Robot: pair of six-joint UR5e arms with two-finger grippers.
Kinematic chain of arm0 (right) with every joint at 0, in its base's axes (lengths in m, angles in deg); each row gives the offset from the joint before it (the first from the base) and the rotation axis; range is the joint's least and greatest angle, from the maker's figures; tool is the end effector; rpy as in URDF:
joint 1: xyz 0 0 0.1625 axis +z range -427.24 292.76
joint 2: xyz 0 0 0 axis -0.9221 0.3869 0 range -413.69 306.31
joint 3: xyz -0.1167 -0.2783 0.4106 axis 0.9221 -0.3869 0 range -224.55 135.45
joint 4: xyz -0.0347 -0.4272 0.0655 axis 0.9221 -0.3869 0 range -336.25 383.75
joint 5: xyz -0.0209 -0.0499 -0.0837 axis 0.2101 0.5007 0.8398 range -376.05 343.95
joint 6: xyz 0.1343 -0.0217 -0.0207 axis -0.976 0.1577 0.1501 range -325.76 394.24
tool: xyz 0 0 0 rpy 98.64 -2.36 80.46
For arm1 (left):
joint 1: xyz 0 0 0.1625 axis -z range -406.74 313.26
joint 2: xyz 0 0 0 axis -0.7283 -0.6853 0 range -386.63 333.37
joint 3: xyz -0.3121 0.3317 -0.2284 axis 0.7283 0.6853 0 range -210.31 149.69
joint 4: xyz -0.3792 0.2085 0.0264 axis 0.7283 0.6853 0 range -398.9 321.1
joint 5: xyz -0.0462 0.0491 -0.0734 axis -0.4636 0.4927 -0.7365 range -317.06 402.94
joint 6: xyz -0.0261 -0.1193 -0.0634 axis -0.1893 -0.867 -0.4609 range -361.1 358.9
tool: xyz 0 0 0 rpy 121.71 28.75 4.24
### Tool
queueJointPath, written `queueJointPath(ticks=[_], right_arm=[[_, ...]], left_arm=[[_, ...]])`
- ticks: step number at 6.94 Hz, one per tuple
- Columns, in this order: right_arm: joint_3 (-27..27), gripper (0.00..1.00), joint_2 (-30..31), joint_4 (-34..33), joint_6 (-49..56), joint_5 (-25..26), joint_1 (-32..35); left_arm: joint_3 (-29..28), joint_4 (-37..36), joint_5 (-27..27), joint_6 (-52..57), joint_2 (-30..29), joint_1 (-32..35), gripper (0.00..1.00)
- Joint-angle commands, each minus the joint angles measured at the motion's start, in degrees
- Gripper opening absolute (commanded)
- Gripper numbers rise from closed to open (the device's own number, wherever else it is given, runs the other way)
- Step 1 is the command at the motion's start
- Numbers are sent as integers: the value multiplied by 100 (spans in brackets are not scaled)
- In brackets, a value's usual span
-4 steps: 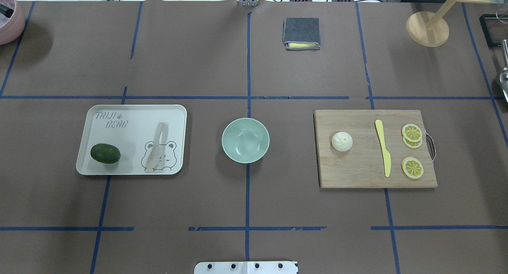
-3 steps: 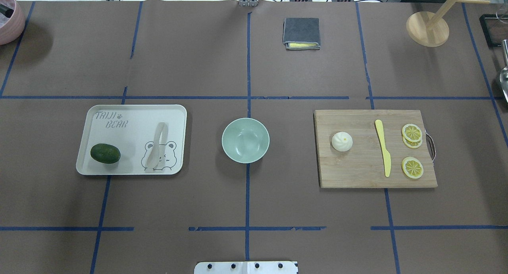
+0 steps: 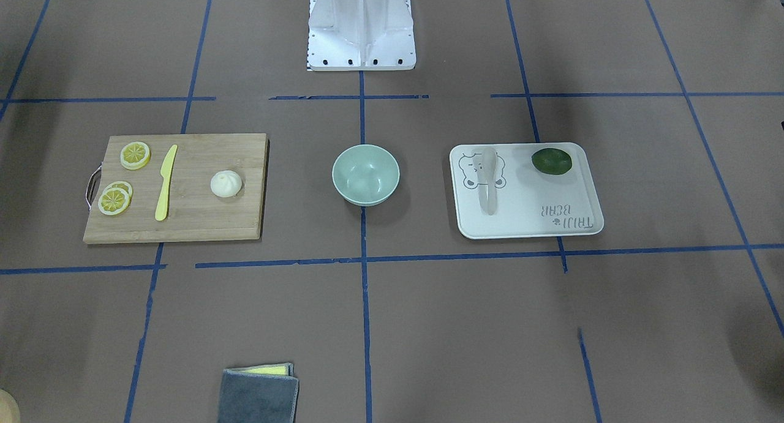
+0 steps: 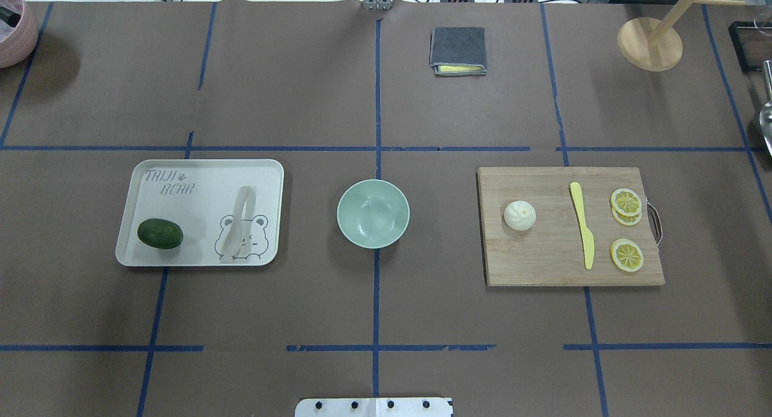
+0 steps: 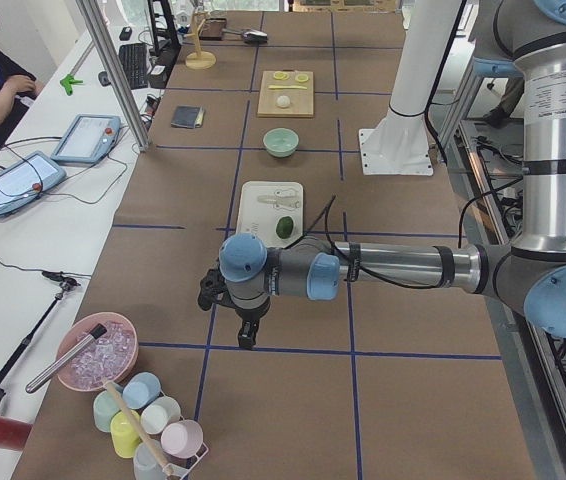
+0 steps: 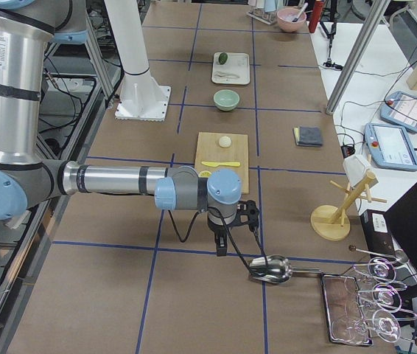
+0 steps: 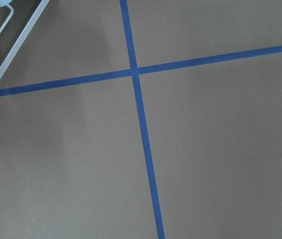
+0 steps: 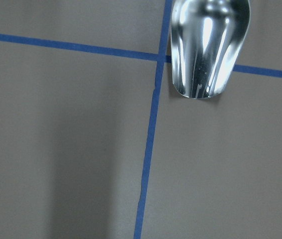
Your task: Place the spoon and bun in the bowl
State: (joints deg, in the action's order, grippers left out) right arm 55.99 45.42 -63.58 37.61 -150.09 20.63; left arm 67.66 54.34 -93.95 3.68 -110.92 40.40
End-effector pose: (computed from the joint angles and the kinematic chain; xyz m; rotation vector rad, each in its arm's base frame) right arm 0.0214 -0.4394 0.7468 0.0763 -0.7680 -0.1187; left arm -0.0094 -0.4708 0.7374 0.1041 0.8171 0.1649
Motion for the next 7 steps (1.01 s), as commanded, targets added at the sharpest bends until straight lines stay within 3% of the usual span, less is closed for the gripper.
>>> queueJointPath(ticks=[1, 2, 4, 6, 7], right_arm=[[185, 100, -23, 861, -38, -60, -103], [141, 100, -171, 1493, -56, 53, -130], [-87, 100, -567, 1649, -1191, -137, -130], [-43, 100, -585, 1641, -1453, -280, -147], [-35, 100, -585, 1640, -1445, -280, -156]], left_arm=[[335, 167, 258, 49, -96, -39, 100], [476, 665, 259, 49, -140, -100, 100], [329, 2324, 242, 5, -509, -136, 100], [-64, 4151, 242, -195, -876, -495, 100], [-15, 4185, 268, -1632, -1026, -940, 100]])
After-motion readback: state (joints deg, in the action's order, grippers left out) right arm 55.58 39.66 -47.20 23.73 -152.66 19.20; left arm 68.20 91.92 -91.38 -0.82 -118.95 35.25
